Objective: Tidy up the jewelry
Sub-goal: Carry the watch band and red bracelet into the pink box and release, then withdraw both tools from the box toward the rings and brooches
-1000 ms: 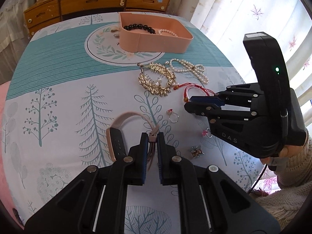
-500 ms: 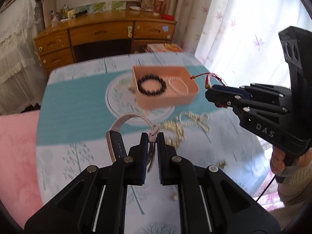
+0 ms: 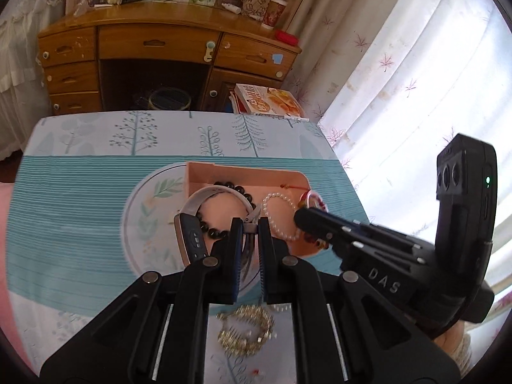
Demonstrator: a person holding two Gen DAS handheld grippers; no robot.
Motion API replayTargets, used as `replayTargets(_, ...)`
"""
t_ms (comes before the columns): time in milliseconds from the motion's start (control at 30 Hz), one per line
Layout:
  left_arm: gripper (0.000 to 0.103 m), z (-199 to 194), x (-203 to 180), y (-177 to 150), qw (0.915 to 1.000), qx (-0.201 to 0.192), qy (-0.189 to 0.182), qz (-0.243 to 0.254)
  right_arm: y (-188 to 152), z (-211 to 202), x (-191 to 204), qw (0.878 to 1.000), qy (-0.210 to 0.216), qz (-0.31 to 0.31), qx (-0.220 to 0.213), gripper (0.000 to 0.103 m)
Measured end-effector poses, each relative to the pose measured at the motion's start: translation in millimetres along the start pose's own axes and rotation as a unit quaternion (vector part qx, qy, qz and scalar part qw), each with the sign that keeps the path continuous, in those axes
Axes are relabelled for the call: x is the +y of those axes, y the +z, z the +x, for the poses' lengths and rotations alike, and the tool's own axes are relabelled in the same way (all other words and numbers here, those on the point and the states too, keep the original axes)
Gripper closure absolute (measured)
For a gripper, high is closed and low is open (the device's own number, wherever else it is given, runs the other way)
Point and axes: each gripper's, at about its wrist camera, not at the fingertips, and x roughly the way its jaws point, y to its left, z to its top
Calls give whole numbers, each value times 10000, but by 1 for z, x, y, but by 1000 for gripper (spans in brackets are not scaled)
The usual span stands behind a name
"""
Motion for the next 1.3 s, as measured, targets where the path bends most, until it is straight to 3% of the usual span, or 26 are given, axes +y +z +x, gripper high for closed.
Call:
replayTargets(200, 94, 50, -5, 3, 9999, 63, 146, 50, -9, 42, -42, 9986, 63, 481, 222, 93)
replayTargets(300, 75, 65, -4, 0, 9993, 346, 152, 68, -16, 51, -53, 9976, 64, 607, 337, 90)
replayTargets(367, 53, 63, 0, -2, 9992, 339, 186, -52, -19, 53, -60, 9973, 89, 656, 317, 84)
replayTargets(400, 51, 59, 1, -3, 9994, 282, 176, -101, -20, 53, -62, 9975, 11, 654, 272, 83)
replayTargets(633, 50, 7, 5, -22, 9996, -92, 261, -15, -35, 19, -63, 9990, -104, 414, -104, 82)
replayTargets(967, 50, -90, -4, -85, 9956, -844, 413, -48, -91, -60, -43, 9990, -35, 44, -438, 82)
replayTargets(1067, 50, -109, -11, -107, 9933, -923, 696, -38, -114, -81, -31, 9987, -58, -119, -484, 82)
replayTargets(1300, 50, -127, -33, -152, 9922, -765, 923, 336, -164, -128, 1, 9962, -165, -576, -626, 82)
